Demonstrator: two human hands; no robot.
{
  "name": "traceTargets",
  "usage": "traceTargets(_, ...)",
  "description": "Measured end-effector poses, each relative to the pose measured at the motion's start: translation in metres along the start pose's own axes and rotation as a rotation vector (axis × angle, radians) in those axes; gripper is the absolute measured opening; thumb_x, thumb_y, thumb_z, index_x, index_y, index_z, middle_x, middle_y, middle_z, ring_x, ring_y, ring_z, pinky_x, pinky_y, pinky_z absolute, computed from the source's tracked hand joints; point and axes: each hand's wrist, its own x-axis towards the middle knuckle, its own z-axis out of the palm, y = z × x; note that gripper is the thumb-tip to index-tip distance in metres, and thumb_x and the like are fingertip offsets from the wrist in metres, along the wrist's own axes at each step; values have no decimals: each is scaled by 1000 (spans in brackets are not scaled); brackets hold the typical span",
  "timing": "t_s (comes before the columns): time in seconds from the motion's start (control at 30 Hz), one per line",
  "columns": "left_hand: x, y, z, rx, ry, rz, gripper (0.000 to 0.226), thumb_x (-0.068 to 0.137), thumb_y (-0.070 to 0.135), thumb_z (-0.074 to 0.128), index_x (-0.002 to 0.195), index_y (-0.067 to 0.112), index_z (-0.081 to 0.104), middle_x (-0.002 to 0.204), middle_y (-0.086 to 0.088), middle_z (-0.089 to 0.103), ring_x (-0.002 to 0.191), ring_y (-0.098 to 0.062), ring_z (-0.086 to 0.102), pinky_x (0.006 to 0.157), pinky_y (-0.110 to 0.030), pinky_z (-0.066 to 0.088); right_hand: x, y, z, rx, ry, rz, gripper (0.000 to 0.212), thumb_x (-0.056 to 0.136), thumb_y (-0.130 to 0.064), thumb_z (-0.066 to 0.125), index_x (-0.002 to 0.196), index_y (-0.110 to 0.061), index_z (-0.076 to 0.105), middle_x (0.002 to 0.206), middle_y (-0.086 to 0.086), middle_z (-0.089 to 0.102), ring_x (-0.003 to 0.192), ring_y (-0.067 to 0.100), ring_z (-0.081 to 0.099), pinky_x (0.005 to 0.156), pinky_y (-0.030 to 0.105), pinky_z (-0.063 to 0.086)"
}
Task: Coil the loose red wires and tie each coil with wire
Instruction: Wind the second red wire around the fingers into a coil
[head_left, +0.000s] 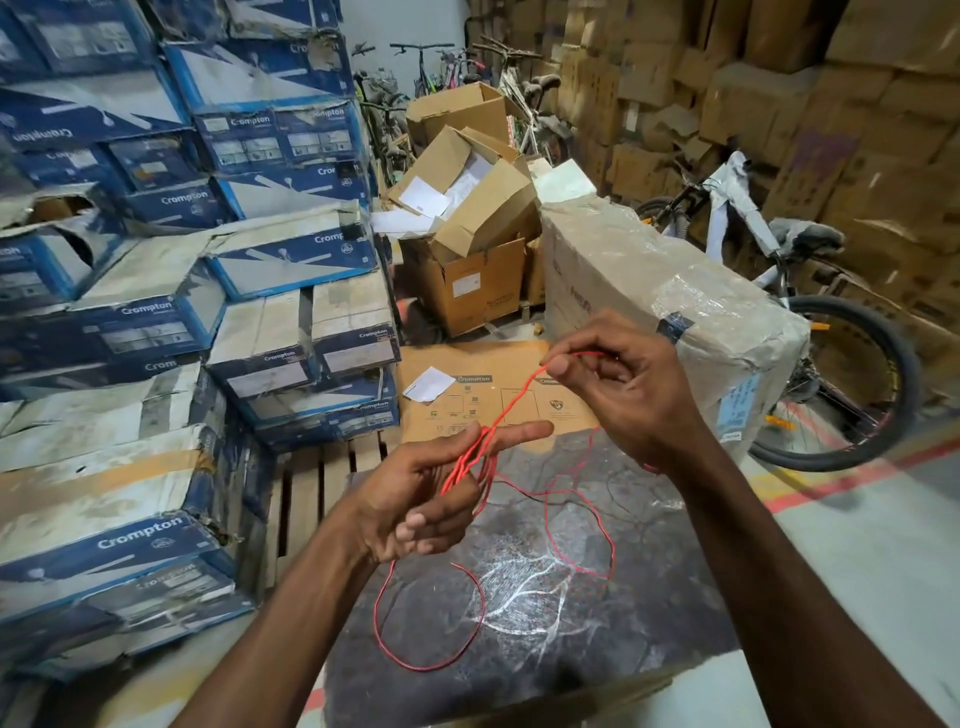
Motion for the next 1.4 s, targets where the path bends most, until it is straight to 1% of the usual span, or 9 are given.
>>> traceTargets(0.23, 13, 8, -11, 0, 349, 169, 53, 102, 44, 32, 153, 29, 35, 88, -19, 77, 52, -24, 72, 49, -36, 61, 9, -58, 0, -170, -154, -289, 3, 87, -10, 78, 90, -10, 79, 79, -20, 53, 71, 5, 48, 66, 16, 36)
traceTargets(0.37, 16, 39, -21, -107, 506, 489, 51, 107, 44, 28, 154, 25, 35, 126, -19, 70, 92, -34, 76, 73, -47, 64, -10, -81, 4, -56, -403, -284, 3, 87, -12, 80, 89, -9, 80, 79, -14, 63, 74, -5, 53, 69, 11, 36)
traceTargets(0.5, 5, 69, -34, -353, 347, 712, 46, 107, 34, 31, 142, 8, 46, 145, -25, 54, 122, -50, 60, 82, -62, 58, -34, -69, 9, -9, -593, -122, 4, 90, -18, 79, 91, -14, 81, 75, -20, 57, 69, -3, 54, 65, 11, 35)
traceTargets(0.8, -10, 92, -46, -668, 257, 869, 50, 112, 28, 25, 152, -2, 29, 132, -32, 61, 74, -33, 77, 64, -55, 62, -82, 10, 2, -219, -460, 244, 13, 95, -34, 72, 83, -28, 70, 70, -15, 62, 58, 7, 49, 59, 15, 34)
traceTargets(0.9, 6, 88, -39, -326, 565, 817, 46, 110, 36, 29, 153, 21, 31, 145, -17, 56, 100, -33, 75, 62, -43, 64, -91, 16, 5, -192, -484, 287, 18, 97, -42, 67, 85, -29, 69, 66, -4, 60, 57, 20, 52, 55, 32, 41)
traceTargets(1.0, 24, 77, -31, 624, 858, 590, 53, 107, 52, 28, 157, 49, 13, 166, 7, 24, 141, -28, 46, 89, -49, 59, -93, 14, 7, -203, -511, 283, 19, 98, -46, 63, 91, -29, 69, 66, 0, 57, 57, 23, 52, 57, 34, 42)
traceTargets(1.1, 34, 59, -25, 1518, 834, 383, 55, 109, 44, 24, 158, 46, -2, 167, 11, 9, 147, 0, 15, 122, -33, 24, -86, 12, 8, -251, -531, 237, 12, 99, -42, 62, 101, -33, 70, 69, 0, 56, 60, 18, 53, 58, 34, 43)
traceTargets(1.27, 36, 42, -19, 1878, 814, 129, 56, 110, 43, 21, 158, 46, -8, 106, -17, 71, 101, -40, 63, 85, -41, 43, -69, 7, -2, -149, -422, 143, 25, 99, -21, 65, 118, -34, 75, 77, -14, 53, 65, 10, 51, 60, 18, 37)
traceTargets(1.4, 31, 36, -3, 1678, 678, -48, 52, 108, 52, 18, 156, 53, 0, 102, 5, 78, 68, -24, 73, 93, -31, 47, -45, 9, -14, -159, -196, 39, 22, 95, -15, 68, 113, -21, 78, 79, -21, 50, 61, 12, 46, 57, 20, 34)
